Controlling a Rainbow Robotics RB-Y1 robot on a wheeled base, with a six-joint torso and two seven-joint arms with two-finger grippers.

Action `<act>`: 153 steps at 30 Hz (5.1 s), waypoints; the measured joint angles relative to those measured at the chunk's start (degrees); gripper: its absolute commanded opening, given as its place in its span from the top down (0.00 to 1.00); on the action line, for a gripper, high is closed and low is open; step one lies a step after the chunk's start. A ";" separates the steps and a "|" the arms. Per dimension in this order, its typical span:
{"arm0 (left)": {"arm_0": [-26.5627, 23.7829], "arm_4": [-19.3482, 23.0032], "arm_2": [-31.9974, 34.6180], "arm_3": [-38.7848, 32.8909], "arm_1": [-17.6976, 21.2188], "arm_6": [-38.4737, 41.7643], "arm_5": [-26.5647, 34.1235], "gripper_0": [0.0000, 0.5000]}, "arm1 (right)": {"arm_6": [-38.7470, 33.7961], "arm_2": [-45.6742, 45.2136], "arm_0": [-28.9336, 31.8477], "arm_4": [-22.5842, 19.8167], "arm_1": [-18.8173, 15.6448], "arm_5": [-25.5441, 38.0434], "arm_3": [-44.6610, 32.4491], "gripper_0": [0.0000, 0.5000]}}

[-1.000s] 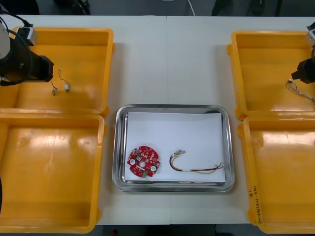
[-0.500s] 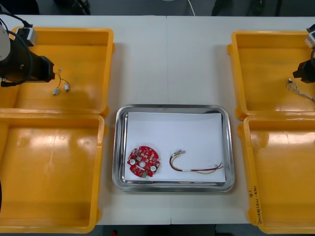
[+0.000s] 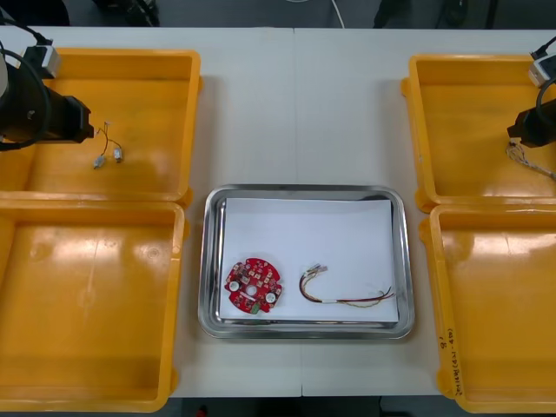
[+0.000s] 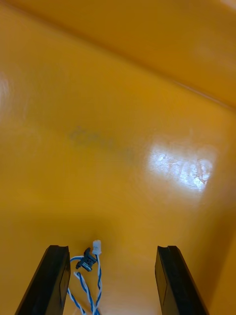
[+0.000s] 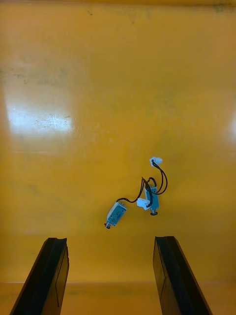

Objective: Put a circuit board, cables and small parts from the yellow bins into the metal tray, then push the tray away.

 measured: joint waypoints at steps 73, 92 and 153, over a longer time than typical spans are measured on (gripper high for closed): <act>0.01 7.41 -16.85 13.80 5.73 -13.17 -16.10 0.00 | 0.03 0.15 3.65 -8.53 0.43 -2.01 0.27 1.00; 0.01 6.59 -16.90 13.89 5.51 -13.16 -17.11 1.00 | -2.85 0.15 -2.49 -1.08 4.51 -1.01 0.27 1.00; -4.18 -0.18 -9.15 -17.60 -9.22 11.78 20.72 1.00 | -2.78 -1.68 -11.96 7.00 6.62 20.89 0.27 0.00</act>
